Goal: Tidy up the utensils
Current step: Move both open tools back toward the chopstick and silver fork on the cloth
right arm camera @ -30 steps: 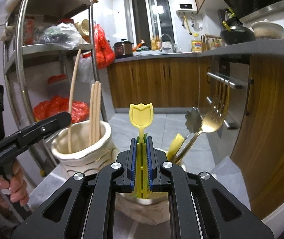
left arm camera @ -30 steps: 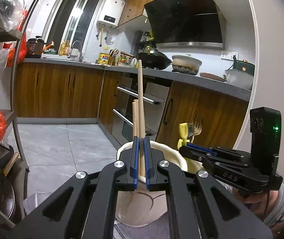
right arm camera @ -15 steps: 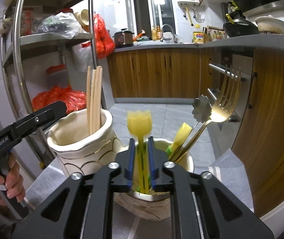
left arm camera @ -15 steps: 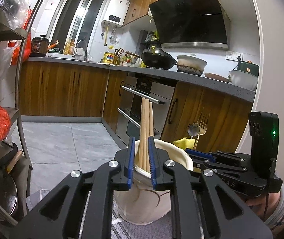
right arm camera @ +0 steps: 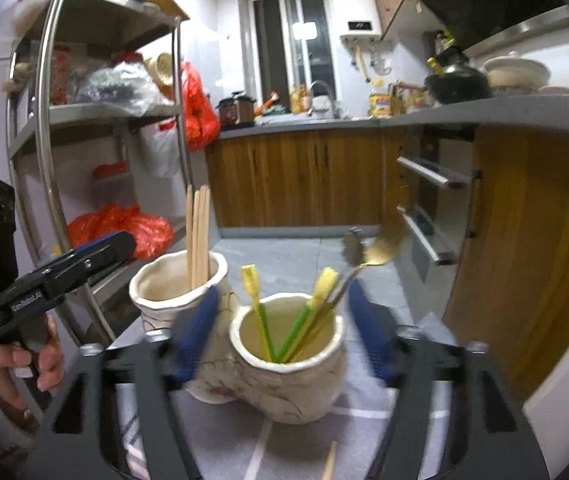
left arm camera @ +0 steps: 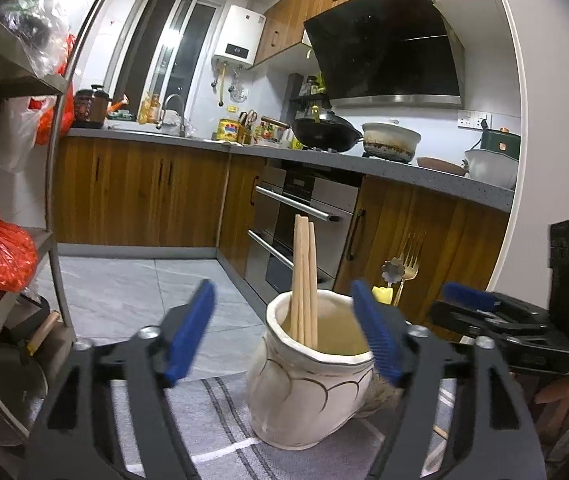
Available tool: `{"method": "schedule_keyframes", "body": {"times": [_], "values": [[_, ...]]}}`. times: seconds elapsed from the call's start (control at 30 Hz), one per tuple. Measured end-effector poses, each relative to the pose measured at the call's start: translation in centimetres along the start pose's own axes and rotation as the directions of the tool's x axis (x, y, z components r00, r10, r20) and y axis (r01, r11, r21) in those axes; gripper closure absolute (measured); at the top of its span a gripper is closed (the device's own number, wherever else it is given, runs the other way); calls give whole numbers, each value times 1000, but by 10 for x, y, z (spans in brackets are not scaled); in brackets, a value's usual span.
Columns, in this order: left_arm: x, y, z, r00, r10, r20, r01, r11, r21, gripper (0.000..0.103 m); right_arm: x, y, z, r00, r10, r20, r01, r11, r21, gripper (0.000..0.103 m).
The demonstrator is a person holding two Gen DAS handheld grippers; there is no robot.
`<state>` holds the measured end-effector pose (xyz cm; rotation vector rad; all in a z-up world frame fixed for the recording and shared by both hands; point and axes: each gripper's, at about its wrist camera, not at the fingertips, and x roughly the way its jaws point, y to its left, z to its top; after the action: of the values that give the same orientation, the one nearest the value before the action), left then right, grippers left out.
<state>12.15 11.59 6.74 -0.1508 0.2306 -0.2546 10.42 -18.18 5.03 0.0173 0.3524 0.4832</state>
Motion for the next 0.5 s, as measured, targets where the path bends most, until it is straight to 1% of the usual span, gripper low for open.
{"method": "schedule_keyframes", "body": {"times": [0.03, 0.07, 0.13, 0.2, 0.3, 0.4, 0.5], "values": [[-2, -1, 0, 1000, 9, 6, -9, 1000, 4, 18, -4, -2, -1, 1000, -8, 6, 8, 1000, 2, 10], [-6, -1, 0, 1000, 17, 17, -17, 1000, 9, 13, -11, -3, -2, 1000, -22, 17, 22, 1000, 5, 6], [-11, -2, 0, 999, 33, 33, -33, 999, 15, 6, -21, -6, -6, 998, -51, 34, 51, 999, 8, 5], [-18, -3, 0, 998, 53, 46, -54, 998, 23, 6, -29, -8, -9, 995, -88, 43, 88, 996, 5, 5], [-25, -4, 2, 997, 66, 43, -67, 997, 27, 6, -40, -10, -18, 991, -125, 55, 125, 992, 0, 5], [-31, -9, 0, 997, 76, 27, -77, 996, 33, 6, -51, -12, -28, 986, -152, 68, 152, 988, -2, 5], [-40, -16, -4, 996, 87, 3, -87, 995, 43, 6, -56, -16, -37, 985, -166, 55, 166, 986, -5, 5]]}}
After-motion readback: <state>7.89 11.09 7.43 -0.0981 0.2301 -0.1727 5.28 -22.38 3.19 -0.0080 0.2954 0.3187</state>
